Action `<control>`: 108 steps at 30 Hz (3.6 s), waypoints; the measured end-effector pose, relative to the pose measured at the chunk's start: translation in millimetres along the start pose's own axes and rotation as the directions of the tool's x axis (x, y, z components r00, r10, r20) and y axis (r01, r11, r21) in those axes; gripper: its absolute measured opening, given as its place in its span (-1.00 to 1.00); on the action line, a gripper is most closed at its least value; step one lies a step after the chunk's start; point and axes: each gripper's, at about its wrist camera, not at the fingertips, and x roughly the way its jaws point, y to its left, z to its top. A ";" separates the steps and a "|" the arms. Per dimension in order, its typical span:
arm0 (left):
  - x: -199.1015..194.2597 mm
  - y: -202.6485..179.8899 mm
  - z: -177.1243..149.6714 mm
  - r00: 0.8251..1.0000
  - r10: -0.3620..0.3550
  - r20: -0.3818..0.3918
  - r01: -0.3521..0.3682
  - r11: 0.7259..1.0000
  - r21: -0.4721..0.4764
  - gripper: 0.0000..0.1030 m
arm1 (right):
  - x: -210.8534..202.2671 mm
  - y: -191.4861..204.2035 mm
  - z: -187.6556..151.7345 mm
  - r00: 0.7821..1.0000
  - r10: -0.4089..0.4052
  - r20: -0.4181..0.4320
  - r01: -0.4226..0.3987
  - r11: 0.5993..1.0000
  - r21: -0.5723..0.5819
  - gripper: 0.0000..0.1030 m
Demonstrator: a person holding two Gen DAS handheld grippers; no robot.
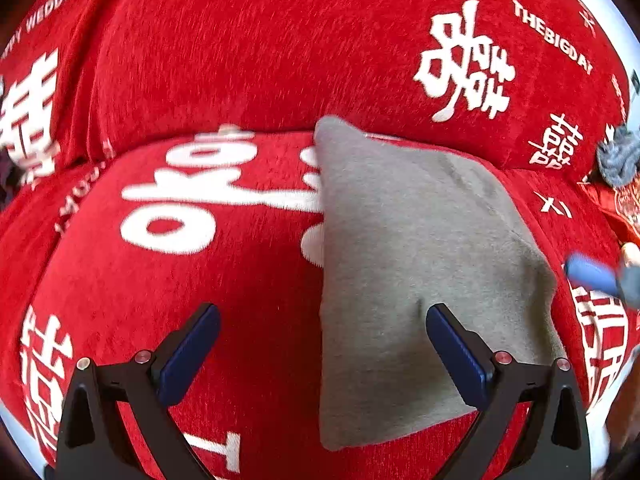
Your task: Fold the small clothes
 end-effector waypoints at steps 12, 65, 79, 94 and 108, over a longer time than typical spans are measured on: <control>10.4 18.4 -15.4 0.998 -0.036 -0.047 0.036 0.999 0.006 1.00 | -3.4 -50.1 -37.2 0.988 -0.153 -0.039 0.156 0.981 0.118 0.16; -22.5 -8.4 -0.9 0.977 -0.205 -0.056 0.212 0.963 0.166 -0.08 | 50.3 40.9 -4.4 0.924 -0.382 0.020 0.382 0.924 -0.025 -0.19; -55.5 28.1 -53.6 0.981 -0.190 -0.034 0.193 0.969 0.154 -0.08 | 66.5 84.4 -52.3 0.926 -0.376 0.010 0.376 0.925 -0.053 -0.19; -67.3 39.4 -89.5 0.981 -0.194 -0.029 0.196 0.966 0.169 -0.08 | 68.7 103.2 -91.7 0.921 -0.389 0.035 0.391 0.918 -0.063 -0.19; -53.0 50.3 -109.0 0.978 -0.203 -0.052 0.209 0.968 0.141 -0.02 | 78.2 83.9 -108.3 0.926 -0.378 0.004 0.378 0.925 -0.029 -0.19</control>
